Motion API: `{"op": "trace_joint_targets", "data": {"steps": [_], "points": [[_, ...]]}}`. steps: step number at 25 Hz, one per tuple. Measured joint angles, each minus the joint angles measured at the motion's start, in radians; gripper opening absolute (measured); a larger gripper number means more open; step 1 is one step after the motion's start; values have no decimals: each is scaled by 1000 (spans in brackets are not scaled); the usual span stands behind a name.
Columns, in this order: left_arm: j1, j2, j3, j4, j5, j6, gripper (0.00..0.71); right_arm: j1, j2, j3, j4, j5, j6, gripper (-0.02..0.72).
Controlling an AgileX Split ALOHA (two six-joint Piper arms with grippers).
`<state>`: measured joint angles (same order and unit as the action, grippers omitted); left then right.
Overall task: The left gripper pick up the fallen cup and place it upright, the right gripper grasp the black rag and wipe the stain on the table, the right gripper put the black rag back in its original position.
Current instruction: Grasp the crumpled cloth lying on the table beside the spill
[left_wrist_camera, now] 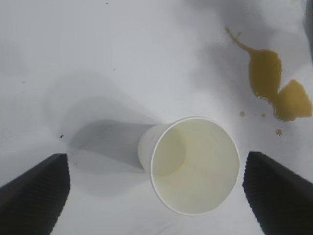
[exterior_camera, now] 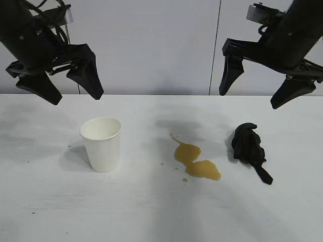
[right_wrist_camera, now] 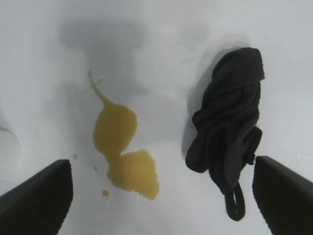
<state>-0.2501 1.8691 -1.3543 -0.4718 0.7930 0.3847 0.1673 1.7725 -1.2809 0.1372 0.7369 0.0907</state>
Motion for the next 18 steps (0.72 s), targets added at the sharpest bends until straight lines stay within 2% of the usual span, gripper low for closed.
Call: {"op": "trace_joint_targets", "data": {"steps": [2, 5, 9, 12, 18], "points": [[0, 0, -1, -15, 4, -6, 694, 0, 12, 0, -85, -10, 53, 660], [0, 0, -1, -41, 10, -8, 694, 0, 61, 0, -148, -23, 106, 639], [0, 0, -1, -45, 14, -8, 694, 0, 156, 0, -152, -44, 125, 634], [0, 0, -1, -45, 14, -8, 694, 0, 215, 0, -152, -84, 144, 602], [0, 0, -2, -48, 14, -8, 694, 0, 296, 0, -124, -142, 150, 398]]}}
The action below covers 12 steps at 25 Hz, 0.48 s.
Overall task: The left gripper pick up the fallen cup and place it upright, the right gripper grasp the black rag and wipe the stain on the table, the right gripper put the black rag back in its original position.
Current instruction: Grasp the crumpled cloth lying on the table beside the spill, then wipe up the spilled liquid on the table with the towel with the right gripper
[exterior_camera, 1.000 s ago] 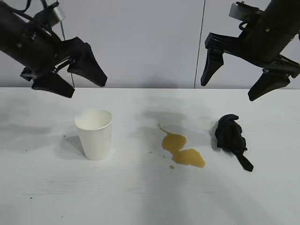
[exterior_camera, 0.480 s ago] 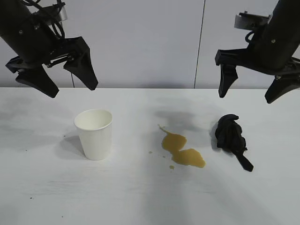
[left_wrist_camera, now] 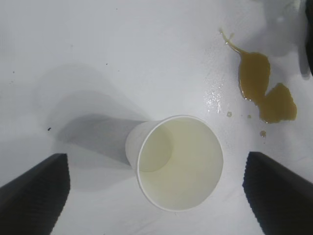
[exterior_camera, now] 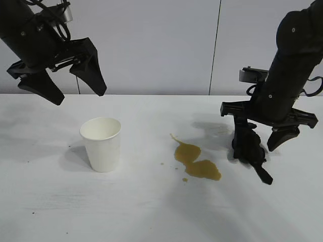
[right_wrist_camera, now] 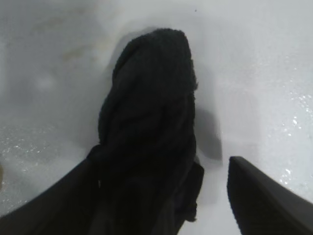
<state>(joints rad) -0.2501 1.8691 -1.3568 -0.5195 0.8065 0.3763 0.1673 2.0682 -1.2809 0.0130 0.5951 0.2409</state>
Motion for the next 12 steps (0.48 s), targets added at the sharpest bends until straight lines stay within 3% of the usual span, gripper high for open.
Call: {"op": "trace_joint_targets", "data": {"steps": [3, 4, 12], "points": [[0, 0, 0, 0, 0, 0, 694, 0, 10, -4, 12, -17, 16, 158], [0, 0, 0, 1, 0, 0, 694, 0, 11, -6, 17, -18, 19, 111], [0, 0, 0, 2, 0, 0, 694, 53, 13, -104, 127, 26, -29, 100]]}}
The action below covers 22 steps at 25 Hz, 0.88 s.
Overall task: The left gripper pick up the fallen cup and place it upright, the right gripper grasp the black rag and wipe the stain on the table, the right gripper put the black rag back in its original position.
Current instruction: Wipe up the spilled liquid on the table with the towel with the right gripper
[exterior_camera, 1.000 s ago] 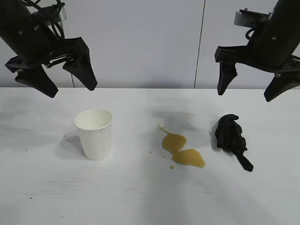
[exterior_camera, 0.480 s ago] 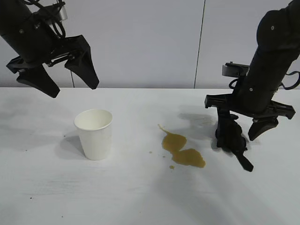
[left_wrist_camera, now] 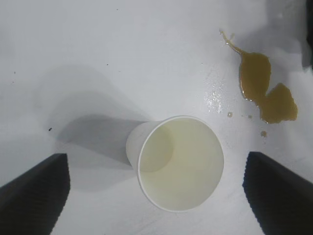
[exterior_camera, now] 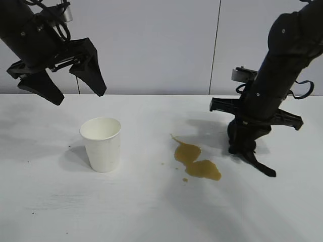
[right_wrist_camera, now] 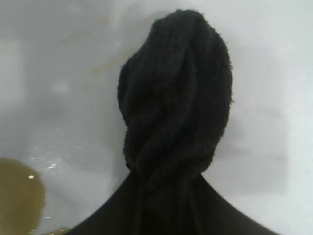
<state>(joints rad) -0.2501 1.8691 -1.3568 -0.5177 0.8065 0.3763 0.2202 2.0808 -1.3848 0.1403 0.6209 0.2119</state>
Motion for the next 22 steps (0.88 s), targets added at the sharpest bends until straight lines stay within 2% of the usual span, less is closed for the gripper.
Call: {"op": "trace_joint_targets", "data": {"steps": [4, 8, 16, 18, 22], "points": [[0, 0, 0, 1, 0, 0, 694, 82, 1, -70, 23, 10, -4, 100], [0, 0, 0, 1, 0, -1, 694, 166, 33, -130, 38, -12, -4, 100], [0, 0, 0, 2, 0, -2, 694, 223, 167, -199, 39, 20, 4, 96], [0, 0, 0, 2, 0, -2, 694, 223, 168, -200, 20, 25, 22, 96], [0, 0, 0, 2, 0, -3, 694, 225, 164, -204, -100, 74, 95, 96]]}}
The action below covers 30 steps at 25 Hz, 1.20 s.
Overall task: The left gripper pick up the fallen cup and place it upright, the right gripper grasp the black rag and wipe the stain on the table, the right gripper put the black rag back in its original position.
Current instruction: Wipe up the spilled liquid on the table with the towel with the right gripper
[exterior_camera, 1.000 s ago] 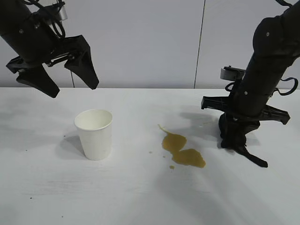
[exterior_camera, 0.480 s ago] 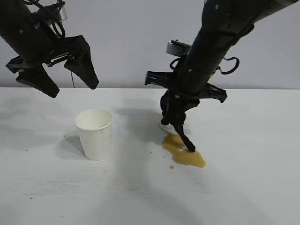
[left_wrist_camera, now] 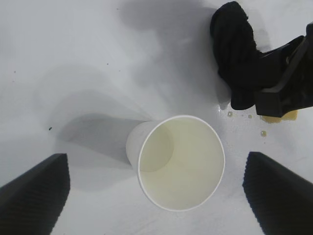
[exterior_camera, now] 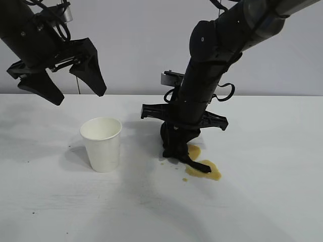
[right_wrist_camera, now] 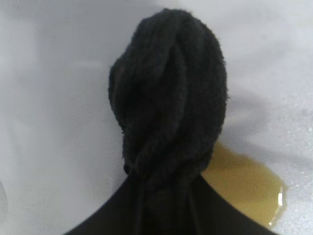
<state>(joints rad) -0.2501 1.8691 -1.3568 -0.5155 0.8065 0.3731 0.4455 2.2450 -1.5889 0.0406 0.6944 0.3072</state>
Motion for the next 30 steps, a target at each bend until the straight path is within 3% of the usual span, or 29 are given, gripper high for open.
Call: {"op": "trace_joint_targets", "data": {"steps": [4, 9, 15, 21, 30], "points": [[0, 0, 0, 0, 3, 0, 694, 1, -35, 29, -82, 29, 44, 96], [0, 0, 0, 0, 5, 0, 694, -5, -104, 71, -108, 47, 54, 96], [0, 0, 0, 0, 18, 0, 694, -14, -164, 247, -108, -3, 44, 96], [0, 0, 0, 4, 34, 0, 694, -14, -268, 409, -48, -97, 32, 96], [0, 0, 0, 6, 34, 0, 694, 103, -272, 430, -26, -184, 47, 96]]}}
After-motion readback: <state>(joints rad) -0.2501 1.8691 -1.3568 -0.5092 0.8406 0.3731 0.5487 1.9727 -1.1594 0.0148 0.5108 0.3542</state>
